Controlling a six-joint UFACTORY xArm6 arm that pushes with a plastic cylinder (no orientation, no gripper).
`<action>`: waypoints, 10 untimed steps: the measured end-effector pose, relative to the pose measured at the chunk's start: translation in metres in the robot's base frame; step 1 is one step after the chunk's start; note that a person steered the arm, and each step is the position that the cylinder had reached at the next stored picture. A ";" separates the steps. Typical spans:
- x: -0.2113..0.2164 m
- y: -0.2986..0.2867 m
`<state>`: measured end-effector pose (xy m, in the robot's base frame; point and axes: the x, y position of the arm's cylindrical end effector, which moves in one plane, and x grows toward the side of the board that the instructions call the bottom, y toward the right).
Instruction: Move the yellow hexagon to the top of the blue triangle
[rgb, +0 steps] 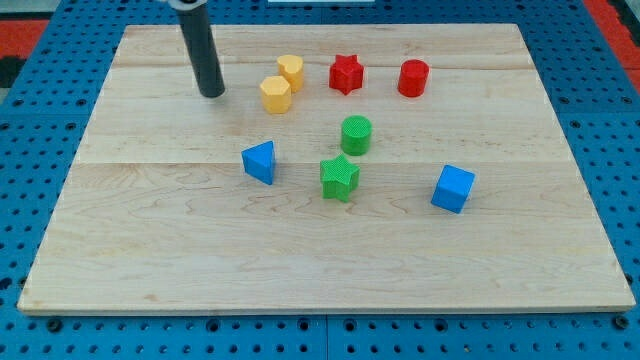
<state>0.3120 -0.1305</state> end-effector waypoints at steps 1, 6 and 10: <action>-0.017 0.040; 0.011 0.078; -0.071 0.025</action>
<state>0.2411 -0.1059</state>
